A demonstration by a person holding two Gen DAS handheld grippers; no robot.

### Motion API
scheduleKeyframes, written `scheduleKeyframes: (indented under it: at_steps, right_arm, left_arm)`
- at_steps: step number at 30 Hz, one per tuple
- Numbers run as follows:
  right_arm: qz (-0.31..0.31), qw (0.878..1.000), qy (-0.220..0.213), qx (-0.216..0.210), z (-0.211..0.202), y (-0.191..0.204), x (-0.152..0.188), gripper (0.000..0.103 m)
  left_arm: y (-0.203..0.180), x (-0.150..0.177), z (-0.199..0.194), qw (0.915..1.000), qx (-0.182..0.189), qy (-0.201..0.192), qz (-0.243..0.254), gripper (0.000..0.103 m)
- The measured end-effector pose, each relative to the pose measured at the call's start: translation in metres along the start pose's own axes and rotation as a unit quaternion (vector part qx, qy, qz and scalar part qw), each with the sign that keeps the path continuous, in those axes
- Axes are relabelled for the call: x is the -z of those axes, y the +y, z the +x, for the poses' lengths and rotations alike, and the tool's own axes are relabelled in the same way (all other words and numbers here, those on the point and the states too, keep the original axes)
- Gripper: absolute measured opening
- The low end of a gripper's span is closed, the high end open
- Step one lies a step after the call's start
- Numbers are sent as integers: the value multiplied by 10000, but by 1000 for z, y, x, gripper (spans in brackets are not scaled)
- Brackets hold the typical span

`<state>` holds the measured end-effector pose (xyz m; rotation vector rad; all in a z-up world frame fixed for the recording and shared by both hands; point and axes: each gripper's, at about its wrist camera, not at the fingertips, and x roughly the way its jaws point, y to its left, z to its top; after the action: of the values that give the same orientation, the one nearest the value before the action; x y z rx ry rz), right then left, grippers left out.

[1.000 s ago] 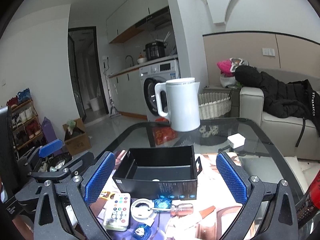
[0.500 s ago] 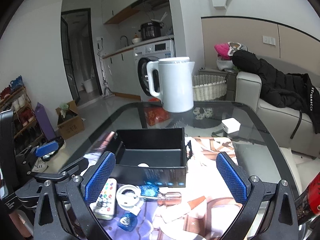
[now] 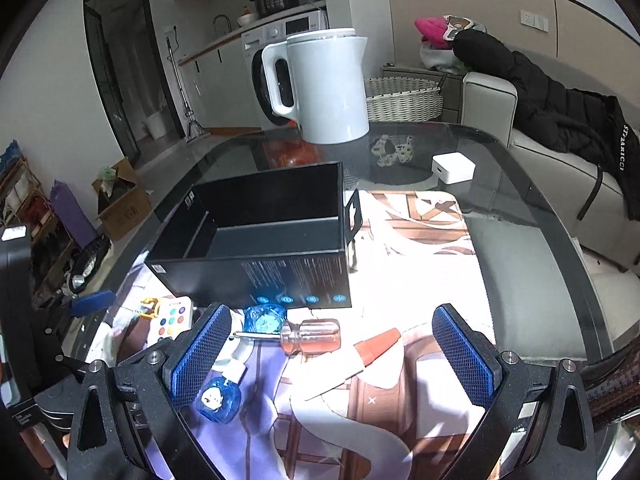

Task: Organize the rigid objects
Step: 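Lower left tool toward white remote while right tool lowers toward white glue bottle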

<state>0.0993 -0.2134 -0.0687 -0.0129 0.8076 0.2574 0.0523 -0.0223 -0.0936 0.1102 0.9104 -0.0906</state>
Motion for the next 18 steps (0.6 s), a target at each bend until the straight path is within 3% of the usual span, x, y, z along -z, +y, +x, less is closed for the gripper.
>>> scheduleKeyframes:
  at_steps: [3, 7, 12, 16, 18]
  right_arm:
    - [29, 9999, 153, -16, 10, -1, 2, 103]
    - [263, 9992, 247, 155, 19, -15, 2, 103]
    - [330, 9985, 383, 187, 26, -22, 4, 103]
    - [498, 9972, 561, 6, 27, -23, 8, 103]
    - [560, 9963, 647, -22, 27, -22, 12, 97]
  left_arm:
    - [-6, -3, 6, 9997, 51, 87, 213, 101]
    - [-13, -3, 11, 9988, 97, 228, 419, 80]
    - [-18, 2, 15, 9976, 152, 410, 543, 63]
    - [-22, 7, 14, 9966, -61, 358, 740, 60]
    - [-22, 7, 14, 9965, -81, 342, 763, 57]
